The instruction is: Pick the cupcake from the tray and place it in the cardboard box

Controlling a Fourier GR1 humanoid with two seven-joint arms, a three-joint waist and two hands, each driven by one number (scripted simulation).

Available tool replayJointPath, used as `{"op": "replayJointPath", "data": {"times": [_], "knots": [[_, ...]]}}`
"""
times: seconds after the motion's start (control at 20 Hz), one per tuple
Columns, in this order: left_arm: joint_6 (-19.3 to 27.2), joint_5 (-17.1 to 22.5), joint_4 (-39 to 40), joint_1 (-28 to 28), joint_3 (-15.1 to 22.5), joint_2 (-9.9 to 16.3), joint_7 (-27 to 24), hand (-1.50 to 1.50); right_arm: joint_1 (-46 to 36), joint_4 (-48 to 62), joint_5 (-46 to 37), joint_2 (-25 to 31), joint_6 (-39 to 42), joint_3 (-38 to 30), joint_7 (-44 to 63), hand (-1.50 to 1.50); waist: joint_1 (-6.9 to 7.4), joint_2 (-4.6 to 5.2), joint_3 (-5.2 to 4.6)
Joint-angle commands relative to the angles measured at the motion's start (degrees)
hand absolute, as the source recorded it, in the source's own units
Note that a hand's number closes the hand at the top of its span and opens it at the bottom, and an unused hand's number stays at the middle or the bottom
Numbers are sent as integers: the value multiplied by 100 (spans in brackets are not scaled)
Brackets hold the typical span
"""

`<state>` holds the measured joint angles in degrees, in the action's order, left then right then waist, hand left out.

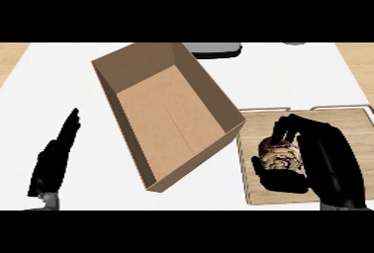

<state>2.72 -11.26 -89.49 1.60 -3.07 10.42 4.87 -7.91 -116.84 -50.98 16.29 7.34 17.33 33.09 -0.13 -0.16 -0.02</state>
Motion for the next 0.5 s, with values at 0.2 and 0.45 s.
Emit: {"op": "replayJointPath", "data": {"times": [0.2, 0.45], "knots": [[-113, 5, 254, -475, -54, 54, 94, 0, -1333, -280, 398, -873, 268, 205, 265, 150, 32, 15, -2], [-141, -42, -134, -185, -111, 90, 177, 0, -2258, 253, 293, -1381, 535, 43, 626, 150, 50, 14, 0]]}}
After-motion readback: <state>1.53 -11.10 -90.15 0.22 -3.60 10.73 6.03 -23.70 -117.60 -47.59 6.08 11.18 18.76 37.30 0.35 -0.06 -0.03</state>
